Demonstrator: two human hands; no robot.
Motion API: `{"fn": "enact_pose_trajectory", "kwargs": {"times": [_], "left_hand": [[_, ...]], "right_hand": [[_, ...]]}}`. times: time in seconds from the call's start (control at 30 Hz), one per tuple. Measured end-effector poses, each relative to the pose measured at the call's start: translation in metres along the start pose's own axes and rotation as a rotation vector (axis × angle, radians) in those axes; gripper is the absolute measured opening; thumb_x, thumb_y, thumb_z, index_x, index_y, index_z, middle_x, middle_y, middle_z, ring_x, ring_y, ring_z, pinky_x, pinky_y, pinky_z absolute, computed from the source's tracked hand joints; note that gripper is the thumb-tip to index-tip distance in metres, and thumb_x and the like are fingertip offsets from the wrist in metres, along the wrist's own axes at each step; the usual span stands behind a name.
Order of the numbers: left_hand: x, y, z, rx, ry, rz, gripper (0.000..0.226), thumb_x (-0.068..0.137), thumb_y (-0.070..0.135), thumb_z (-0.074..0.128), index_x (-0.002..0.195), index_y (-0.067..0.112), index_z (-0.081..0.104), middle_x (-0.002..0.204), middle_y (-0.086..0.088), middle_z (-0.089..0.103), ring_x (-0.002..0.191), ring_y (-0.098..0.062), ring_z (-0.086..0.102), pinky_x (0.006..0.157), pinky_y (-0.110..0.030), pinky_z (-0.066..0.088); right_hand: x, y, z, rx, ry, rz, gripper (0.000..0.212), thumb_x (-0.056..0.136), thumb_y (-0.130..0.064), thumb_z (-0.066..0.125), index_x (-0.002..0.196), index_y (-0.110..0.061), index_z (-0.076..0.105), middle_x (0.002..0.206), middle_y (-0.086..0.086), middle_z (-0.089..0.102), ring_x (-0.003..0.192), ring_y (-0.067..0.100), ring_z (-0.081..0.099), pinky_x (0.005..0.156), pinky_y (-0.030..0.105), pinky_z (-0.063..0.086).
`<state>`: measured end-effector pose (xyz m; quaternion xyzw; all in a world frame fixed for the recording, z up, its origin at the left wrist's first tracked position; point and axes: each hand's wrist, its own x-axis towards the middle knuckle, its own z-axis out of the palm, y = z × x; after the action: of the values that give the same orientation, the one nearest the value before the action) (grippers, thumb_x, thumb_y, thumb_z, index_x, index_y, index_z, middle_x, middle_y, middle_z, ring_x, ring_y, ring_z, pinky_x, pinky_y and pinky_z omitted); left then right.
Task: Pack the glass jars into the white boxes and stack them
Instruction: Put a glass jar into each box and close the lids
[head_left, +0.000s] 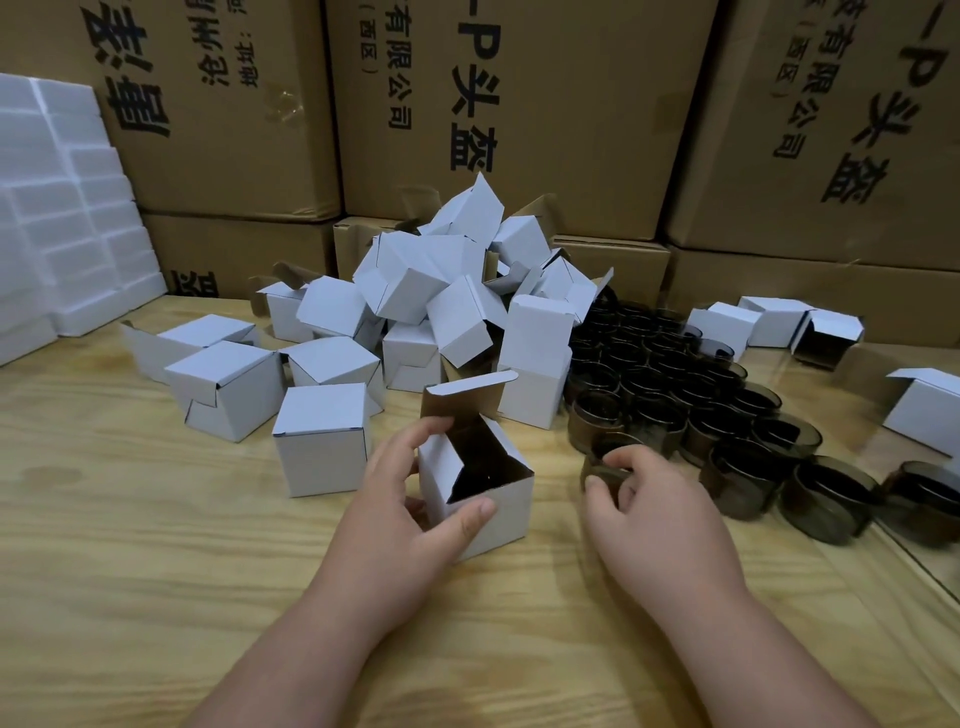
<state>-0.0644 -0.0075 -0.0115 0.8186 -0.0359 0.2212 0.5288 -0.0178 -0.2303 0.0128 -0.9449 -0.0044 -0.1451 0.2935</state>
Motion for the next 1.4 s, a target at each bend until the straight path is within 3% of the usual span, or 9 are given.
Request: {"fn": "enact_pose_trajectory", "kwargs": {"times": [0.13,0.27,0.53,0.67,0.8,0.9,1.03,1.17,1.4], "left_hand": [[0.001,0.0,0.001,0.026,0.004,0.016,0.072,0.064,0.072,0.071,0.127,0.078,0.035,0.13,0.051,0.036,0.118,0.022,0.046,0.082,-0.01,0.046],[0.001,-0.003,0.001,0.0,0.012,-0.013,0.074,0.062,0.073,0.072,0.127,0.072,0.038,0.137,0.036,0.046,0.119,0.014,0.05,0.083,-0.015,0.049],[0.001,-0.002,0.002,-0.021,0.022,-0.068,0.086,0.055,0.075,0.076,0.129,0.066,0.033,0.139,0.021,0.054,0.108,0.024,0.05,0.083,-0.02,0.049],[0.001,-0.003,0.004,-0.01,0.02,-0.06,0.086,0.056,0.073,0.077,0.13,0.065,0.033,0.137,0.023,0.054,0.109,0.022,0.052,0.082,-0.018,0.049],[0.002,-0.005,0.006,-0.026,0.015,-0.058,0.088,0.057,0.069,0.079,0.133,0.06,0.035,0.134,0.018,0.058,0.104,0.012,0.062,0.083,-0.03,0.058],[0.003,-0.005,0.009,-0.049,-0.002,-0.04,0.084,0.062,0.054,0.084,0.135,0.054,0.041,0.119,0.018,0.066,0.092,-0.006,0.071,0.075,-0.032,0.061],[0.006,-0.006,0.011,-0.021,-0.004,0.031,0.075,0.072,0.018,0.086,0.137,0.031,0.05,0.111,0.018,0.069,0.092,-0.011,0.07,0.071,-0.021,0.058],[0.002,-0.003,0.012,-0.092,0.011,-0.016,0.072,0.065,0.05,0.082,0.125,0.058,0.042,0.119,0.023,0.066,0.102,-0.009,0.069,0.077,-0.036,0.06],[0.002,-0.001,0.011,-0.142,0.011,-0.045,0.085,0.058,0.066,0.086,0.128,0.051,0.039,0.133,0.013,0.061,0.119,-0.015,0.064,0.082,-0.047,0.061]], "right_hand": [[-0.002,-0.003,0.006,0.006,0.006,-0.072,0.024,0.087,-0.054,0.065,0.107,-0.04,0.061,0.088,-0.021,0.045,0.071,-0.004,0.049,0.053,0.017,0.03],[-0.002,0.0,0.009,0.049,-0.006,-0.065,0.03,0.08,-0.058,0.074,0.094,-0.044,0.052,0.104,-0.022,0.039,0.081,-0.01,0.046,0.057,0.011,0.032],[-0.003,-0.001,0.01,0.412,0.136,-0.07,0.026,0.081,-0.044,0.079,0.087,-0.042,0.053,0.099,-0.016,0.064,0.085,0.003,0.064,0.06,0.018,0.043],[-0.016,-0.02,0.003,0.835,0.284,-0.357,0.026,0.083,-0.038,0.075,0.095,-0.046,0.054,0.124,-0.006,0.064,0.099,0.013,0.07,0.07,0.014,0.052],[-0.03,-0.034,0.01,0.917,0.26,-0.658,0.027,0.088,-0.03,0.075,0.105,-0.029,0.054,0.136,0.004,0.056,0.106,0.022,0.07,0.077,0.025,0.058],[-0.037,-0.043,0.017,0.874,0.187,-0.752,0.029,0.088,-0.028,0.075,0.107,-0.022,0.054,0.138,-0.004,0.055,0.117,0.029,0.066,0.088,0.038,0.057],[-0.039,-0.051,0.024,0.77,0.183,-0.808,0.029,0.084,-0.022,0.073,0.105,-0.018,0.054,0.138,-0.01,0.053,0.122,0.016,0.062,0.096,0.022,0.048],[-0.034,-0.047,0.027,0.734,0.254,-0.707,0.028,0.085,-0.027,0.071,0.106,-0.021,0.053,0.133,-0.001,0.058,0.122,0.019,0.061,0.095,0.039,0.054],[-0.022,-0.035,0.026,0.668,0.313,-0.564,0.025,0.085,-0.036,0.069,0.102,-0.027,0.053,0.124,-0.011,0.058,0.115,0.018,0.062,0.091,0.049,0.052]]}}
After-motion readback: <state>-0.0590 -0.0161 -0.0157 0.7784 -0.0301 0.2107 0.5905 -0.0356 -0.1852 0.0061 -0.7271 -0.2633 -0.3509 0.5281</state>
